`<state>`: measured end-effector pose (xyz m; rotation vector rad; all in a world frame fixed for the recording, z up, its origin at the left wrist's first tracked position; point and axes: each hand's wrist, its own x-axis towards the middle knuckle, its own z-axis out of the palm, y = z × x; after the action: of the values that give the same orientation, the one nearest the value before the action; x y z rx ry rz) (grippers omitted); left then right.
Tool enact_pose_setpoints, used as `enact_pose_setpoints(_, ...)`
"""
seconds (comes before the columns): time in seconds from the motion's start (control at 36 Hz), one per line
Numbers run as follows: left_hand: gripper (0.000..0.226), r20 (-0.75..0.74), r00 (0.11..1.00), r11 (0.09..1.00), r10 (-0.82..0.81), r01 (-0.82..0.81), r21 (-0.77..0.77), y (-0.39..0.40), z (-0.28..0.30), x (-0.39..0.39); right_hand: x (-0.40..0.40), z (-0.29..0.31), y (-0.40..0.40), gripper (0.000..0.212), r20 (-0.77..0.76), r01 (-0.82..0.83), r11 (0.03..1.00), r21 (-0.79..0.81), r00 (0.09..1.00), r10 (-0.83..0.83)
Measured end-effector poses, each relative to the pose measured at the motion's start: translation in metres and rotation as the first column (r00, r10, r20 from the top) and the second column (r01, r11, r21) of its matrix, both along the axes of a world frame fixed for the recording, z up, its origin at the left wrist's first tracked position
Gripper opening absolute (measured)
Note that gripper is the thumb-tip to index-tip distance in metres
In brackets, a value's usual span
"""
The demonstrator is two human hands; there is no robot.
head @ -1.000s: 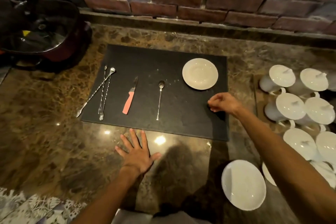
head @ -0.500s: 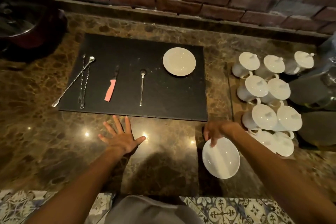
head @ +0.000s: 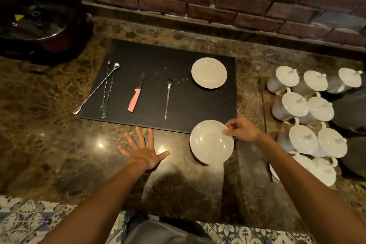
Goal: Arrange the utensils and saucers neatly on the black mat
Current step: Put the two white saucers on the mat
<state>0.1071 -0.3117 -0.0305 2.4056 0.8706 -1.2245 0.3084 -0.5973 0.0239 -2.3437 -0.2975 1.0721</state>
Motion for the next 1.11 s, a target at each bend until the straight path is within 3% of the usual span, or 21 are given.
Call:
enact_pose_setpoints(0.06,0.111,-0.007,1.0,1.0,-0.007,0.007,-0.004,0.0,0.002,0.0,0.006,0.0,0.011,0.01,-0.109,0.26,0.963,0.076,0.962,-0.251)
enact_pose_setpoints(0.14,0.11,-0.006,1.0,1.0,-0.02,0.02,-0.012,-0.001,0.002,0.0,0.014,-0.005,0.027,0.005,-0.187,0.527,0.841,0.122,0.844,-0.502)
enact_pose_setpoints(0.28,0.109,0.002,1.0,1.0,-0.018,0.018,-0.015,-0.001,0.001,0.0,0.028,-0.017,0.043,0.007,-0.199,0.691,0.713,0.118,0.72,-0.665)
enact_pose_setpoints(0.5,0.111,-0.001,1.0,1.0,-0.02,0.02,-0.002,0.001,-0.006,-0.001,0.032,-0.033,0.049,0.012,-0.184,0.705,0.707,0.054,0.703,-0.687)
enact_pose_setpoints(0.64,0.11,0.0,1.0,1.0,-0.021,0.021,-0.001,0.003,-0.011,-0.001,0.03,-0.034,0.047,0.007,-0.14,0.714,0.683,0.155,0.7,-0.7)
enact_pose_setpoints(0.75,0.109,-0.009,1.0,1.0,-0.025,0.025,-0.001,0.004,-0.014,-0.001,0.026,-0.035,0.043,0.023,-0.086,0.713,0.677,0.181,0.697,-0.712)
enact_pose_setpoints(0.92,0.107,0.083,0.995,0.998,-0.059,0.059,-0.004,0.003,-0.008,-0.01,0.008,-0.026,0.042,0.037,0.159,0.603,0.789,0.121,0.772,-0.615)
enact_pose_setpoints(0.97,0.104,0.115,0.991,0.998,-0.062,0.063,-0.008,0.006,-0.006,-0.017,-0.002,-0.02,0.046,0.033,0.251,0.559,0.82,0.124,0.782,-0.571)
enact_pose_setpoints(1.11,0.108,0.15,0.988,0.998,-0.043,0.05,-0.042,0.029,0.0,-0.035,-0.027,-0.006,0.073,0.022,0.274,0.476,0.854,0.212,0.809,-0.519)
